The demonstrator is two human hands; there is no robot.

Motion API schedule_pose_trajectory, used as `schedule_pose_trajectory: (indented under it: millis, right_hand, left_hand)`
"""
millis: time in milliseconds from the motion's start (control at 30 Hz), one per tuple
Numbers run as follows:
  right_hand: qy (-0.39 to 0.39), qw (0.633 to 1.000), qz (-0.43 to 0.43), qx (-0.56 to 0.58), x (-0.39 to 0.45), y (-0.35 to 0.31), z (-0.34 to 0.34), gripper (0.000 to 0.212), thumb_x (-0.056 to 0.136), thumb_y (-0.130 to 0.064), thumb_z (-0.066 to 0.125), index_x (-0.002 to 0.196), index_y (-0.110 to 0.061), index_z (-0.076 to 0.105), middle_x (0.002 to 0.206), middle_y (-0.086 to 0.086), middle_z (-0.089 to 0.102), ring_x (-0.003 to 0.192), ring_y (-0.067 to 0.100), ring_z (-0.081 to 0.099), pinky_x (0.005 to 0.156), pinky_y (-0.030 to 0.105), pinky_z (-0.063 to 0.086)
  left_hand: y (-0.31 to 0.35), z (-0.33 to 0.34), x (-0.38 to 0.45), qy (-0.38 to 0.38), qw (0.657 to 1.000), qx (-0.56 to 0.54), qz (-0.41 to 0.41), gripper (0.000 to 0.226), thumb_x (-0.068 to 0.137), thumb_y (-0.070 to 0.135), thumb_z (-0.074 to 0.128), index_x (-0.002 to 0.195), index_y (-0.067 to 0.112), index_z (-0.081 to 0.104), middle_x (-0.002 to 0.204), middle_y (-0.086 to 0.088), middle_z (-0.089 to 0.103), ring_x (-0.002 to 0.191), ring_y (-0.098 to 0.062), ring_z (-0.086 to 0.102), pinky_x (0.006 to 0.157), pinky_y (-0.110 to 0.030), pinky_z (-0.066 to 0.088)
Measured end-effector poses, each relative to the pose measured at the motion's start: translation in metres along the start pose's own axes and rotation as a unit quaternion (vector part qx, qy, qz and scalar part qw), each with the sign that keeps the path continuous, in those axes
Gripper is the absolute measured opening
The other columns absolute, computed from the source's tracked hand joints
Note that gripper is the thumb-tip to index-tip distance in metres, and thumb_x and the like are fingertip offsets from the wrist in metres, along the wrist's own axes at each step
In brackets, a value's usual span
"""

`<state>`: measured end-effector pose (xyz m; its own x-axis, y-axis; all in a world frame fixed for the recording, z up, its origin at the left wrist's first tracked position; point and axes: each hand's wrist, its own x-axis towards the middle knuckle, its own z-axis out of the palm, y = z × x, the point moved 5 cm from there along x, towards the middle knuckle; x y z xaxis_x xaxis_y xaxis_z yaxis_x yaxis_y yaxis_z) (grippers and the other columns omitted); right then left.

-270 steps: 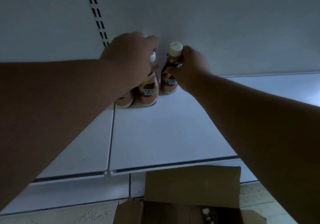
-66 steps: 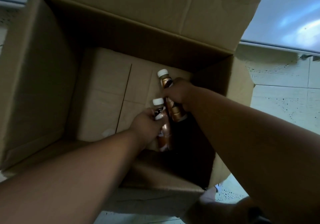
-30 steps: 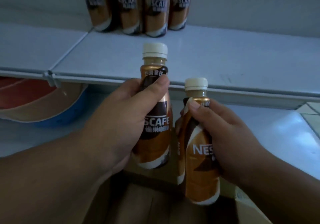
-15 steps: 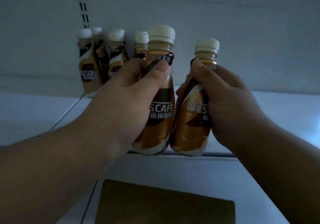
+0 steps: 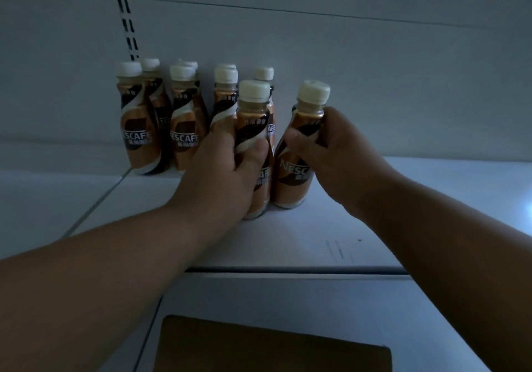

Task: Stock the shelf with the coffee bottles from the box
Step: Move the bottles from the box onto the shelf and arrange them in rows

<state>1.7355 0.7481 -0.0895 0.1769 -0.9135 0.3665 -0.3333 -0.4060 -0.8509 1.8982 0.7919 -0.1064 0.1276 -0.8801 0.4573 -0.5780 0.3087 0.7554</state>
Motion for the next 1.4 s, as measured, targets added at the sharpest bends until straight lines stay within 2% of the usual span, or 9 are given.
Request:
schedule_pose_trajectory:
  millis: [67,133,267,333,433,633,867,1133,1400]
  right_hand:
    - [-0.009,0.998,0.003,-0.069,-0.007,0.005,-0.001,0.042,0.081,-0.037,0.074,0.115,-0.027,0.052,0.097,-0.011,0.065,0.087,0.003,0.064,0.07,0.023,0.054]
    - [0.0,0.994,0.016,-0.112,-0.012,0.014,-0.002,0.047,0.079,-0.039,0.076,0.118,-0.03,0.049,0.098,-0.015,0.061,0.082,0.0,0.061,0.057,0.015,0.045]
    - [0.032,0.991,0.022,-0.13,-0.006,0.024,-0.001,0.039,0.082,-0.041,0.072,0.116,-0.03,0.057,0.099,-0.013,0.064,0.083,0.005,0.064,0.058,0.02,0.045]
    - [0.047,0.987,0.018,-0.15,0.002,0.026,-0.003,0.036,0.085,-0.039,0.07,0.118,-0.029,0.059,0.103,-0.013,0.066,0.088,0.008,0.066,0.066,0.025,0.051]
    - [0.061,0.983,0.025,-0.173,0.017,0.033,-0.007,0.036,0.088,-0.036,0.067,0.121,-0.026,0.056,0.11,-0.01,0.066,0.095,0.012,0.066,0.078,0.035,0.055]
    - [0.041,0.976,0.045,-0.209,0.041,0.048,-0.006,0.049,0.077,-0.034,0.077,0.12,-0.023,0.057,0.104,-0.004,0.068,0.093,0.018,0.065,0.078,0.035,0.053]
    - [0.068,0.97,0.057,-0.225,0.07,0.053,0.005,0.053,0.071,-0.036,0.081,0.115,-0.017,0.057,0.103,0.002,0.065,0.091,0.023,0.063,0.072,0.033,0.05]
    - [0.083,0.966,0.09,-0.229,0.088,0.052,0.013,0.053,0.075,-0.03,0.079,0.117,-0.015,0.049,0.112,0.009,0.058,0.086,0.023,0.051,0.072,0.034,0.042]
    - [0.089,0.969,0.107,-0.202,0.087,0.051,0.016,0.048,0.079,-0.03,0.074,0.11,-0.013,0.042,0.107,0.012,0.059,0.095,0.031,0.061,0.074,0.043,0.053]
  left_hand:
    - [-0.01,-0.005,-0.003,-0.003,0.995,0.098,-0.008,0.043,0.083,0.06,0.055,0.111,0.029,0.055,0.109,0.004,0.059,0.099,-0.012,0.058,0.082,-0.03,0.05]
    - [-0.015,-0.007,-0.009,-0.009,0.989,0.142,-0.038,0.056,0.071,0.065,0.066,0.111,0.027,0.055,0.109,0.001,0.057,0.096,-0.016,0.059,0.077,-0.033,0.05]
    - [-0.008,-0.003,-0.01,0.025,0.988,0.147,-0.039,0.067,0.068,0.051,0.079,0.119,0.022,0.046,0.115,0.003,0.054,0.101,-0.016,0.055,0.075,-0.028,0.04]
    - [-0.002,0.0,-0.004,0.047,0.986,0.161,-0.011,0.068,0.07,0.048,0.08,0.12,0.019,0.045,0.111,0.005,0.054,0.095,-0.013,0.053,0.073,-0.027,0.037]
    - [0.005,0.01,0.009,0.058,0.971,0.228,0.031,0.062,0.075,0.05,0.075,0.117,0.015,0.046,0.108,-0.004,0.062,0.094,-0.024,0.062,0.067,-0.028,0.036]
    - [0.008,0.023,0.033,0.026,0.901,0.431,0.053,0.059,0.087,0.062,0.053,0.12,0.014,0.041,0.095,-0.009,0.064,0.075,-0.027,0.06,0.05,-0.029,0.025]
    - [-0.006,0.043,0.041,0.059,0.919,0.39,0.021,0.067,0.091,0.055,0.052,0.136,0.01,0.032,0.108,-0.013,0.067,0.095,-0.034,0.066,0.061,-0.034,0.034]
    - [-0.012,0.045,0.045,0.064,0.924,0.375,0.032,0.073,0.094,0.053,0.045,0.147,0.011,0.02,0.112,-0.014,0.068,0.097,-0.034,0.067,0.064,-0.034,0.035]
    - [-0.013,0.041,0.042,0.082,0.935,0.343,0.028,0.074,0.093,0.053,0.05,0.148,0.014,0.02,0.111,-0.014,0.068,0.096,-0.034,0.067,0.065,-0.034,0.035]
